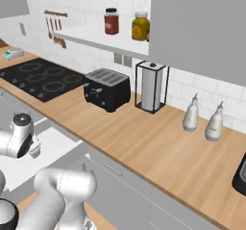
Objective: Take a straw from the drawer in front and place it inside the glass cup on the dining counter.
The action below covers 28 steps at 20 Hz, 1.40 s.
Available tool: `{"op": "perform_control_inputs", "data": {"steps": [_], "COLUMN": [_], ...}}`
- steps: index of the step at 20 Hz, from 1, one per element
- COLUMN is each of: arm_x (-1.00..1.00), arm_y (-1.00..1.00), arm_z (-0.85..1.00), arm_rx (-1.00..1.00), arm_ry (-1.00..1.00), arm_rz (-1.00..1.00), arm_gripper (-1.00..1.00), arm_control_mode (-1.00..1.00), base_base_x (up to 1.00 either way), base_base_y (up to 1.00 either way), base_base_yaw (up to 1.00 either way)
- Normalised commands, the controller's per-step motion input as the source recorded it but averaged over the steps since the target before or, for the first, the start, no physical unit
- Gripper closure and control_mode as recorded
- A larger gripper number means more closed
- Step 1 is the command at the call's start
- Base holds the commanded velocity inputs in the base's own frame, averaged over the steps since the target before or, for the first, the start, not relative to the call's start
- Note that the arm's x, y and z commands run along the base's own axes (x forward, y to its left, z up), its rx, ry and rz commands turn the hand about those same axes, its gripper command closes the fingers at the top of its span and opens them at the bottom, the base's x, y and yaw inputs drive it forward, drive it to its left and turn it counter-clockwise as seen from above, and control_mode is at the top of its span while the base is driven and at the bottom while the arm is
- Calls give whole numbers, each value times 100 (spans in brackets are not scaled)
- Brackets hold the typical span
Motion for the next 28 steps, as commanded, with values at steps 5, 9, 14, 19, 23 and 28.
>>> {"op": "perform_control_inputs", "data": {"steps": [5, 9, 14, 19, 23, 28], "arm_x": [-20, -26, -15, 3, 13, 0], "arm_y": [-52, -39, -56, -99, -100, -97], "arm_z": [100, 100, 100, 66, 11, -24], "arm_rx": [20, 5, -1, 1, 1, 0], "arm_ry": [14, 30, 47, 24, -2, -16], "arm_rz": [-21, -27, -30, -30, -18, -12], "arm_gripper": [100, 100, 100, 100, 100, 100], "arm_control_mode": [-100, -100, -100, -100, -100, -100], "base_base_x": [0, 0, 0, 0, 0, 0], "base_base_y": [0, 0, 0, 0, 0, 0], "base_base_yaw": [0, 0, 0, 0, 0, 0]}}
